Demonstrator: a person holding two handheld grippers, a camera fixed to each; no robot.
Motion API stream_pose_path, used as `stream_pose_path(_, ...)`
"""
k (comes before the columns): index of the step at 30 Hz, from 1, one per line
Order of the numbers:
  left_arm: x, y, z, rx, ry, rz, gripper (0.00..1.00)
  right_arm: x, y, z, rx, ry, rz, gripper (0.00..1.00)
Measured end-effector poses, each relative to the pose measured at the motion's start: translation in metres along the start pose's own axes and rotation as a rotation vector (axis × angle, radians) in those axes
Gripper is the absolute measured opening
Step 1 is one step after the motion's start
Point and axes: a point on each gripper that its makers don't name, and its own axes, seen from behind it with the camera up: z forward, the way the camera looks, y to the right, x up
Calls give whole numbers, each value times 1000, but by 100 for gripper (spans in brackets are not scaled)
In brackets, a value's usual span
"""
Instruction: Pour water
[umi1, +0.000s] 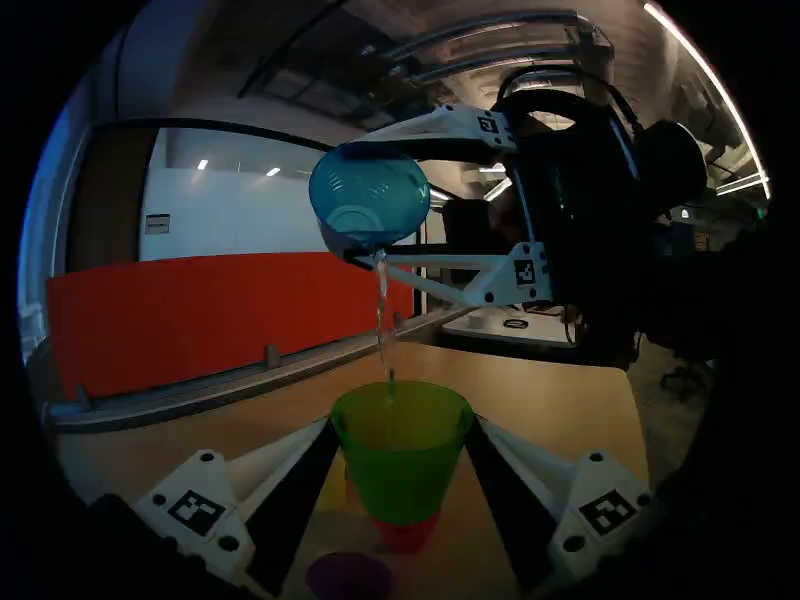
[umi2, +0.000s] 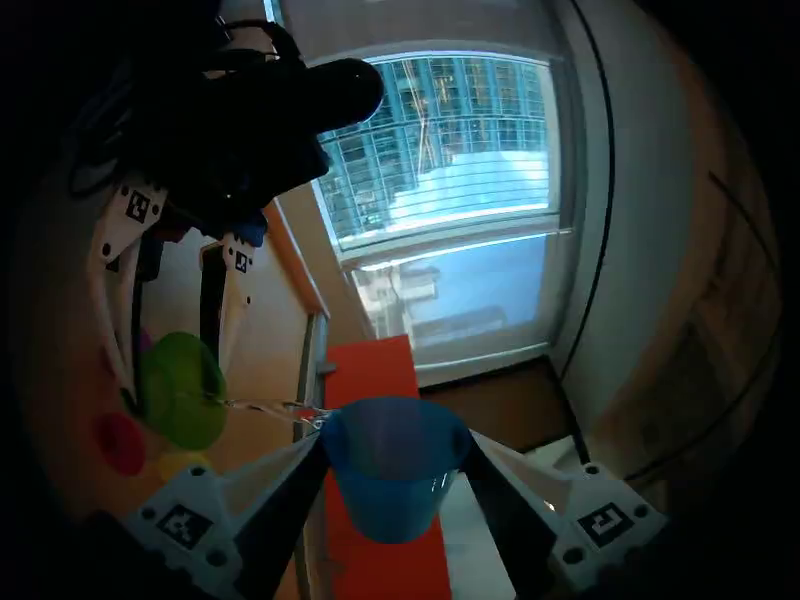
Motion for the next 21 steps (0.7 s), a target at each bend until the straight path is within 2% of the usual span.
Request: stream_pose_path(21, 0, -1, -1, 2, 3, 2, 87, 10, 8, 4, -21, 4, -95, 91)
